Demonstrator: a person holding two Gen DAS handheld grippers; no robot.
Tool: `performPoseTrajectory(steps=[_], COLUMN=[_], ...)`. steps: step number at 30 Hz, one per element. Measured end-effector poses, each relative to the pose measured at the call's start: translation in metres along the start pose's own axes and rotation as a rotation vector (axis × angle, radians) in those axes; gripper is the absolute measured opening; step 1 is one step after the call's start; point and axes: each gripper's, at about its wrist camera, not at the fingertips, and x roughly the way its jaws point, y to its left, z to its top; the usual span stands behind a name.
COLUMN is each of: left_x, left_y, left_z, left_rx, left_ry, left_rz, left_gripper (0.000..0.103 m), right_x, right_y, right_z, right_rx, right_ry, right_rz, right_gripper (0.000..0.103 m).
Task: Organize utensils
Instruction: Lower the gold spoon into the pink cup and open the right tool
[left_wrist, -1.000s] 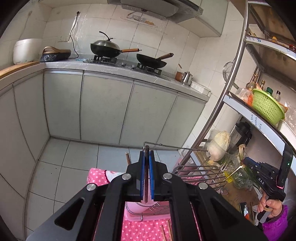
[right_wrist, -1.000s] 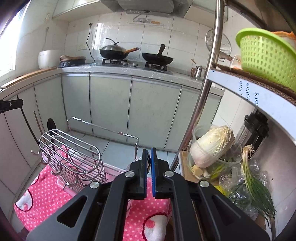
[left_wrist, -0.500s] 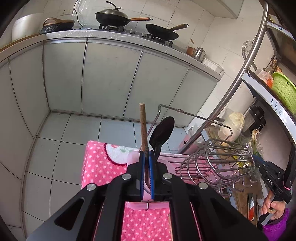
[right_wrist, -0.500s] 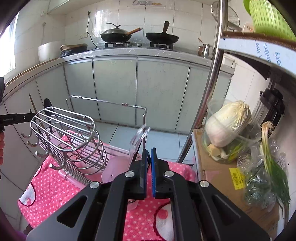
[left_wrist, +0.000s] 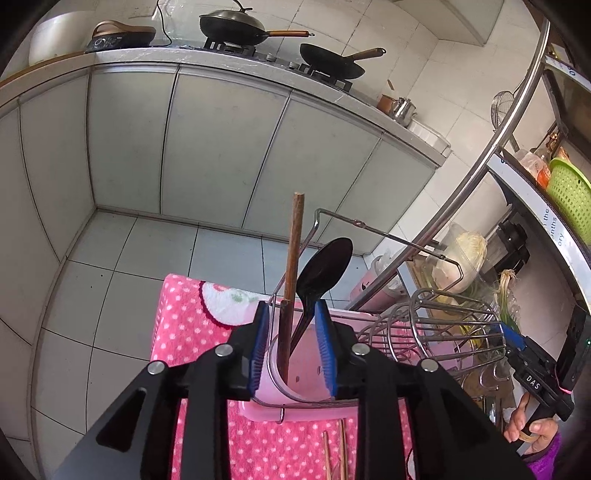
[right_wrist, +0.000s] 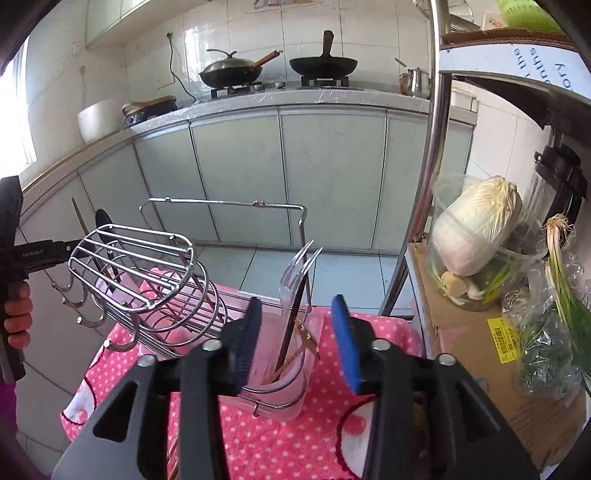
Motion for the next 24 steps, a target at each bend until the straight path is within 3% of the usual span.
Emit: performPoseTrajectory(steps=[10,16,24], left_x=[-0.032,-0.052,-0.063], left_y=[-0.002,0.002,0.011], left_z=[-0.005,-0.021,-0.061], left_rx=[0.007,-0.002,-0.016], left_ry=[-0.044,-0.053,0.000], left_rz=[-0.013,-0.020,-0.015], left_gripper=[0.034,0.034,0.034], right_x=[-0.043,-0.066,-0.064], right_y=[-0.008,-0.004,0.013], right_z=[-0.005,-0.033,-0.089], right_rx=[0.035,0.075,0.103], right_ry=[-0.082,-0.097,0.001], right_rz=[-0.006,0.005,0.054], right_gripper=[0.044,0.044,0.044])
